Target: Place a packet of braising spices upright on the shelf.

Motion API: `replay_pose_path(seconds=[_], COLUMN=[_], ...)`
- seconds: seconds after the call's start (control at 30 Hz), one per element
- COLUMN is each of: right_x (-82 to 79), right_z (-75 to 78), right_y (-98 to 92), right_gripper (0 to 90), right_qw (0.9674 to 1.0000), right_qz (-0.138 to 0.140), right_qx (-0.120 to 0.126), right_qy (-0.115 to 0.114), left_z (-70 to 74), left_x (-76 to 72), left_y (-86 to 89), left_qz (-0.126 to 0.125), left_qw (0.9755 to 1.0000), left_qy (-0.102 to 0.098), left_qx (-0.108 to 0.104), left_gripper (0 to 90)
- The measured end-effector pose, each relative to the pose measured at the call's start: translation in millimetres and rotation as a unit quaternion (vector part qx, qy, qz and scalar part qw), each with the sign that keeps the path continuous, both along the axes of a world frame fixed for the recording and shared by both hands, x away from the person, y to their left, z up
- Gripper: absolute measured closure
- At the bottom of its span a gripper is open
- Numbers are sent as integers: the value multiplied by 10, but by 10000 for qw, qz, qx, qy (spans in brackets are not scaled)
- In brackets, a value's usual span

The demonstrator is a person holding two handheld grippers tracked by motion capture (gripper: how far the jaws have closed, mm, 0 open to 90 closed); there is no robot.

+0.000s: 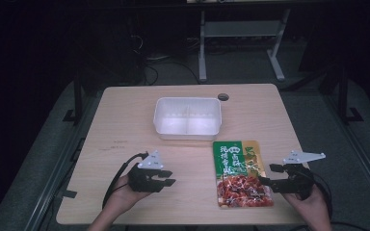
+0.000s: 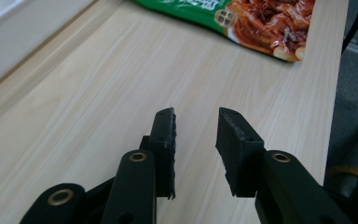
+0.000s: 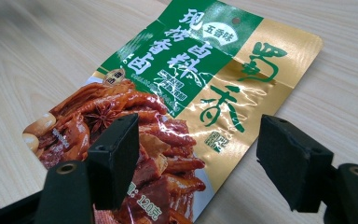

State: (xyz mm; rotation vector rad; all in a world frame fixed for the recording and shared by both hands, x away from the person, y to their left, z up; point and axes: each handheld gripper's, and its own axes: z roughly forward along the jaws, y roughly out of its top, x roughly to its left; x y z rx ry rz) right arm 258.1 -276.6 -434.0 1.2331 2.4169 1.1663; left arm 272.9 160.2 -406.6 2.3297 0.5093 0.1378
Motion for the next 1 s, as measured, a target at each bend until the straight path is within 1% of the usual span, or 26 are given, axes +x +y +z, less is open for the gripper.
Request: replay_pose_path(seconds=[0.03,0.1,0.13,0.17,0.2,0.3,0.4,0.47,0.53,0.57,0.7,0.83,0.9,1.0], right_x=[-8,-12,-19,-36,-43,-50,-49,-46,-41,-34,-26,-22,-13,42], right_z=[11,14,19,25,27,32,36,32,25,27,30,34,35,43], right_y=[-7,-11,-16,-26,-32,-33,-34,-38,-44,-54,-69,-75,-71,-59], right_gripper=[293,293,294,296,296,296,296,296,296,296,296,295,292,286], right_qw=[10000,10000,10000,10000,10000,10000,10000,10000,10000,10000,10000,10000,9999,9999], right_qz=[3,0,-10,-23,-18,-32,-42,-44,-49,-74,-85,-73,-66,-6], right_qx=[-4,0,16,60,76,67,42,23,16,21,38,-31,-68,-120], right_qy=[-1,-9,-15,-22,-28,-29,-31,-14,2,17,20,18,36,99], left_z=[17,32,37,37,35,22,-2,-14,-23,-29,-57,-93,-122,-158], left_x=[4,11,11,9,9,-2,-12,-10,-1,7,41,44,41,44], left_y=[-72,-170,-226,-283,-340,-508,-671,-761,-843,-879,-1028,-1188,-1275,-1371], left_qz=[-67,-135,-178,-216,-253,-372,-516,-619,-677,-699,-767,-847,-896,-958], left_qw=[10000,9999,9998,9998,9997,9993,9986,9980,9976,9974,9968,9961,9955,9947], left_qy=[-7,13,3,-6,10,39,86,101,123,131,174,177,215,268], left_qx=[-11,-31,-15,-7,-12,-23,18,68,71,62,144,188,220,271], left_gripper=[706,717,740,784,798,827,848,879,896,899,900,900,900,900])
